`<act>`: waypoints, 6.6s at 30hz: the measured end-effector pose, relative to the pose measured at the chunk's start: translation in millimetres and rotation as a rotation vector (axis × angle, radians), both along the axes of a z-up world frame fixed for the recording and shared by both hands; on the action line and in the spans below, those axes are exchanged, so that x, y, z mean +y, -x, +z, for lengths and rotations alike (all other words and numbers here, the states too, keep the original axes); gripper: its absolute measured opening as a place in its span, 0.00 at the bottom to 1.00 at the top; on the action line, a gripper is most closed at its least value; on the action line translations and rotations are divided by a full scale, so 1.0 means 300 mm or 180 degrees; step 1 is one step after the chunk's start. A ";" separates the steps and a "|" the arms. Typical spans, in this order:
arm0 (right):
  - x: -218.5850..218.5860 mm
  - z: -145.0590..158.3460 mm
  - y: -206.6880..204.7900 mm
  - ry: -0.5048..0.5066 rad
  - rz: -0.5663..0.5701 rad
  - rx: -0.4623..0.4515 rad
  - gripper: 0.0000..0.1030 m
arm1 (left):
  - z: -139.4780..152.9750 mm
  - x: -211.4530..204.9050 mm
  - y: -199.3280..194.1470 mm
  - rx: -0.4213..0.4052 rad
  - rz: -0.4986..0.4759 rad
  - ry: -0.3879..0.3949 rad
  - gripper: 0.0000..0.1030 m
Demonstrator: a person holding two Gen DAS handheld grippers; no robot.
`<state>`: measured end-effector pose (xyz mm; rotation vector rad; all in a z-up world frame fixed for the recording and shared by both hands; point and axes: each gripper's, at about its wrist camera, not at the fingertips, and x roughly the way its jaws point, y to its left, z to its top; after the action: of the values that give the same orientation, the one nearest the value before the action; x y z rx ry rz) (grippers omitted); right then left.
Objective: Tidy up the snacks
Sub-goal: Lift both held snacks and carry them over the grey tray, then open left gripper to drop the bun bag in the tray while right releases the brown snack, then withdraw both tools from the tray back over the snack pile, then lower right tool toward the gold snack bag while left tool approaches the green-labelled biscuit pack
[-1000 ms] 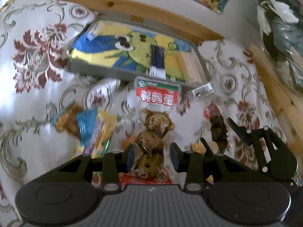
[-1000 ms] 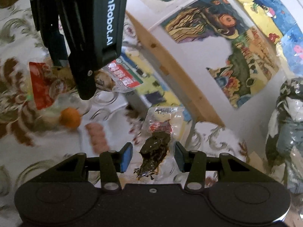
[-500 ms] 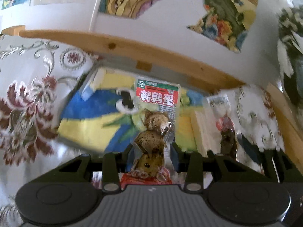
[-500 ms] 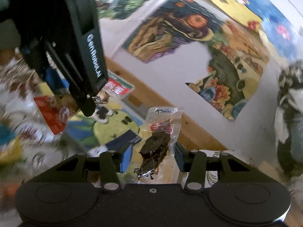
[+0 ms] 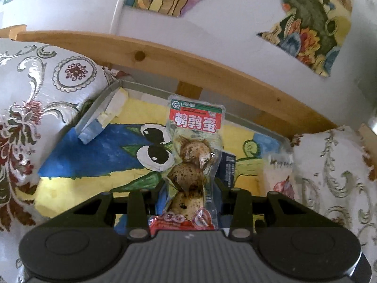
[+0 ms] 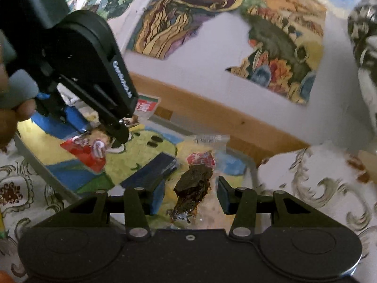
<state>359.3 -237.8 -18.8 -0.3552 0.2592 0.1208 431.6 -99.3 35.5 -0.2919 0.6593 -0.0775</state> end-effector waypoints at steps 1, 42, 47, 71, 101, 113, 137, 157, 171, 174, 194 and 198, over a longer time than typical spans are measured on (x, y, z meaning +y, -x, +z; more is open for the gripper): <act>-0.003 -0.009 -0.007 -0.0019 -0.0007 0.0028 0.47 | -0.010 -0.004 -0.010 0.0022 0.0000 -0.0014 0.42; -0.172 0.368 0.287 -0.0827 -0.0332 -0.0271 0.98 | 0.220 0.060 0.320 -0.0446 0.0365 0.0191 0.99; -0.171 0.409 0.397 -0.0878 -0.0341 -0.0322 0.99 | 0.254 0.070 0.435 -0.0545 0.0317 0.0119 1.00; -0.128 0.352 0.864 -0.0869 -0.0342 -0.0498 0.99 | 0.191 0.145 0.857 -0.0606 0.0309 0.0089 1.00; -0.046 0.176 1.119 -0.0841 -0.0545 0.0382 0.99 | -0.125 0.235 1.165 -0.0466 0.0124 -0.0447 1.00; -0.009 0.133 1.100 -0.0729 -0.0456 0.0698 0.99 | -0.171 0.234 1.183 -0.0308 0.0049 -0.0514 1.00; 0.004 0.114 1.044 -0.0752 -0.0309 0.1018 0.99 | -0.175 0.234 1.150 -0.0185 0.0074 -0.0598 1.00; -0.074 0.070 0.790 -0.0627 0.0157 0.1341 0.99 | -0.180 0.189 0.973 -0.0149 -0.0109 -0.0642 1.00; -0.064 -0.008 0.671 -0.0521 0.0243 0.1474 0.99 | -0.231 0.164 0.872 -0.0025 -0.0190 -0.0626 1.00; -0.073 -0.030 0.640 -0.0531 0.0175 0.1558 0.99 | -0.244 0.156 0.853 0.0044 -0.0192 -0.0646 1.00; -0.082 -0.127 0.561 -0.0744 0.0031 0.1914 0.81 | -0.286 0.148 0.771 0.0213 -0.0576 -0.0436 0.99; -0.060 -0.129 0.566 -0.0741 0.0140 0.1930 0.80 | -0.284 0.153 0.752 0.0186 -0.0666 -0.0382 0.95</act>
<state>189.5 -255.8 -57.5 -0.0833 0.8293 0.2997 205.9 -53.4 -49.6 -0.1093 0.7479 -0.2293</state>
